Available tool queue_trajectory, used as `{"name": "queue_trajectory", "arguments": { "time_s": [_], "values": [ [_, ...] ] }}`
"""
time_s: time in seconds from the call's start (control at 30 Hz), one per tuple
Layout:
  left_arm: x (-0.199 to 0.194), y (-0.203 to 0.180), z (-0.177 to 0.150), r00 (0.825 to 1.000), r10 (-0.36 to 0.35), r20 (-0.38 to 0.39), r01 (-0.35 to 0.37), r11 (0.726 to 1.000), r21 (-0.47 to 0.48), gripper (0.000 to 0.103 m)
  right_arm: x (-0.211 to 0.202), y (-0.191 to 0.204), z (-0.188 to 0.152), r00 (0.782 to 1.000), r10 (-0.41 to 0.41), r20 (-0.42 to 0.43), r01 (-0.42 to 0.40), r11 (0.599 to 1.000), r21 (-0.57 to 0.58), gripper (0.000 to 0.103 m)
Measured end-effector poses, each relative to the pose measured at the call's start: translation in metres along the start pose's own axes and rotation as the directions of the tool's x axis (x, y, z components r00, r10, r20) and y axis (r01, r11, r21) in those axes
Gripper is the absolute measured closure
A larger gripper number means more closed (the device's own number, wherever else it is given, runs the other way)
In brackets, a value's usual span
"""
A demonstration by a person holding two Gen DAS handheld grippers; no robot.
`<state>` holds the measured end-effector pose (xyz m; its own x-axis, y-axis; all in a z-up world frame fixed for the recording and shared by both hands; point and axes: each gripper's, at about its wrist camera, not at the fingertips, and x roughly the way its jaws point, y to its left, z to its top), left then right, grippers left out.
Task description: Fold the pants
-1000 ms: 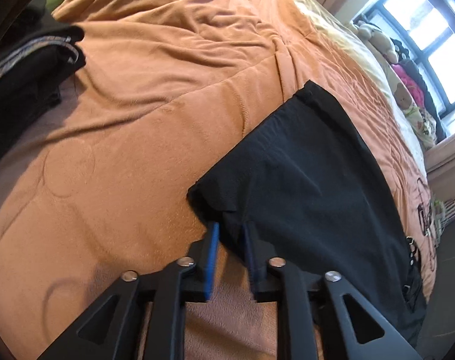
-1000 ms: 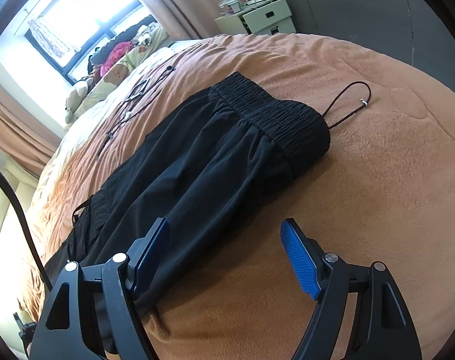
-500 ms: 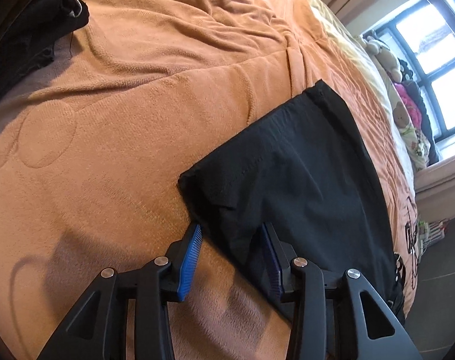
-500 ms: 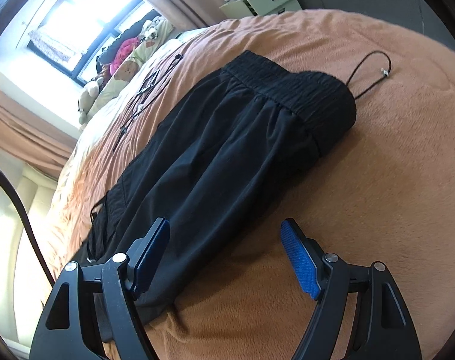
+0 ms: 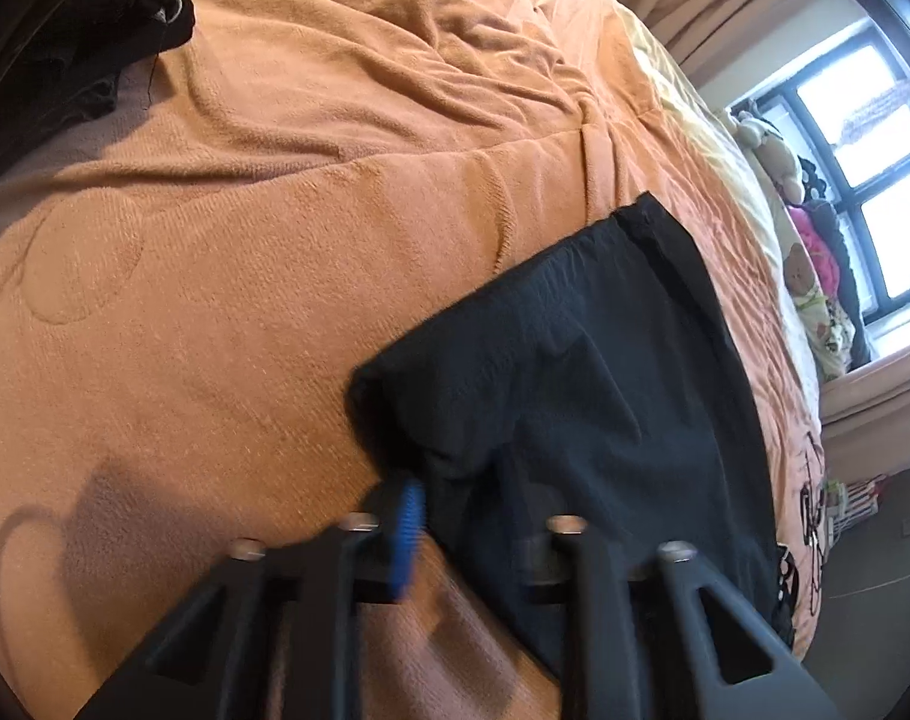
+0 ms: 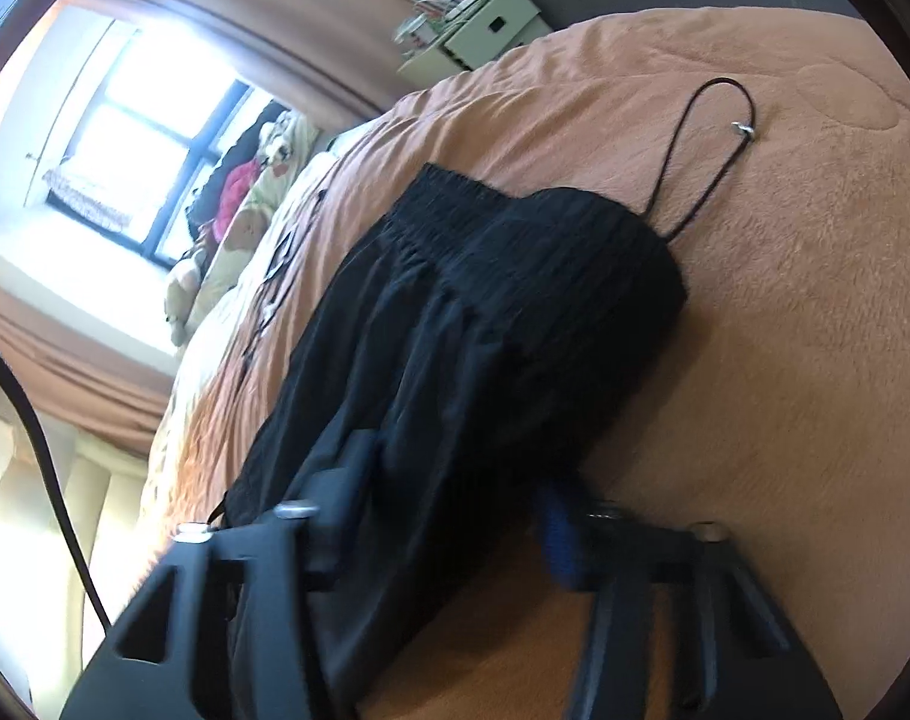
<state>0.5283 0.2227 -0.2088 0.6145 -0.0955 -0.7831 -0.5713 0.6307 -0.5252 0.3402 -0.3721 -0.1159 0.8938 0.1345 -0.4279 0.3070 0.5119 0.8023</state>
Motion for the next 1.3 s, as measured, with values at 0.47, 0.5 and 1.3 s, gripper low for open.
{"name": "queue_trajectory", "arguments": {
  "time_s": [0.47,0.5,1.3],
  "values": [
    [-0.061,-0.015,0.023,0.991,-0.092,0.095,0.088,0.995,0.044,0.101,-0.051,0.032,-0.028,0.998,0.047,0.046,-0.043,0.995,-0.094,0.102],
    [-0.067,-0.017,0.024,0.99,-0.097,0.101,0.092,0.995,0.049,0.101,-0.053,0.032,-0.028,0.998,0.049,0.04,-0.045,0.995,-0.093,0.102],
    [-0.196,0.102,-0.004,0.987,-0.062,0.15,0.063,0.998,0.001,0.101,-0.126,0.041,-0.048,0.996,0.038,-0.083,-0.053,0.981,-0.186,0.102]
  ]
}}
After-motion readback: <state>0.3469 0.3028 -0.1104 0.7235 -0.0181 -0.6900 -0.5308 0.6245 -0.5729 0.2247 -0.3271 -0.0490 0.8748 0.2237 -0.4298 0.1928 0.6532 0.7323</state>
